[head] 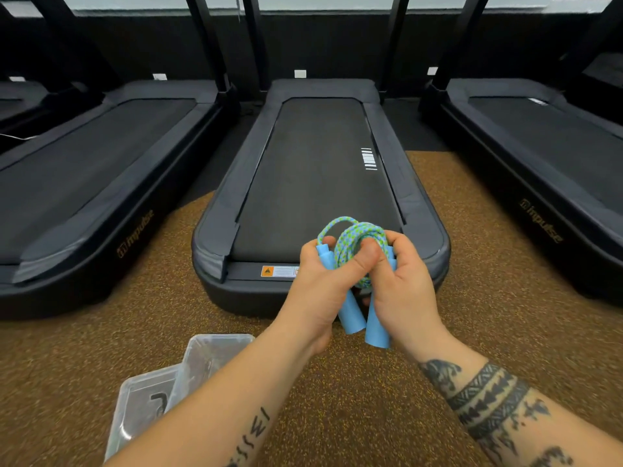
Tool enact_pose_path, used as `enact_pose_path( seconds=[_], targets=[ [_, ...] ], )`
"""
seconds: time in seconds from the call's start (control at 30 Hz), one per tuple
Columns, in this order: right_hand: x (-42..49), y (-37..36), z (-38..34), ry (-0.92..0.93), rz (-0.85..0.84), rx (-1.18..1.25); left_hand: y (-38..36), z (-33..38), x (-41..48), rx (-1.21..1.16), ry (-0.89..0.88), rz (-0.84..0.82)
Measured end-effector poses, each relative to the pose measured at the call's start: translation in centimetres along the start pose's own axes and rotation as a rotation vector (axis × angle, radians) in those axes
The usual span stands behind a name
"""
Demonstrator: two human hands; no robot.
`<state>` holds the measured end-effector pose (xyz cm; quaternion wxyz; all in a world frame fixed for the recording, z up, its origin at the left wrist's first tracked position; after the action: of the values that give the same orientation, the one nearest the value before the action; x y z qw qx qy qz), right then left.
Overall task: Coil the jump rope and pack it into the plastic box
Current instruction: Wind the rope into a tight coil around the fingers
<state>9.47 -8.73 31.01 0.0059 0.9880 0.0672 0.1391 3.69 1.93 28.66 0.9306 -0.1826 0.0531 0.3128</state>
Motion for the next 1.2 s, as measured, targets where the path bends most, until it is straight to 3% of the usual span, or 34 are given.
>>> enact_pose_path(
  seconds=[0.27,0.5,0.77,1.2],
  targets=[
    [-1.1,-2.1,0.5,-0.014,-0.013,-0.054,2.5,0.4,0.0,0.104,-0.087,0.042],
    [-2.0,-4.6,0.8,-0.070,-0.096,0.004,4.2,1.2,0.4,-0.055,-0.030,0.045],
    [-0.6,-3.8,-1.0,-0.020,-0.017,-0.067,2.5,1.7,0.2,-0.145,0.024,-0.045],
    [-0.6,-5.6,0.4,-0.148,-0.174,0.023,3.8,2.3,0.1,-0.079,-0.057,0.147]
  ],
)
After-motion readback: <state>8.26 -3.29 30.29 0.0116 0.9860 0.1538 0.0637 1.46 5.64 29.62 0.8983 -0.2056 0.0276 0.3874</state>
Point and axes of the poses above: each hand's wrist, its own x-axis towards the middle knuckle, its own y-axis out of the back of the hand, z = x × y, the point moved 8 cm from there along x, towards the middle knuckle, and after that the axes turned 9 degrees about z, right-handed, at the moved point
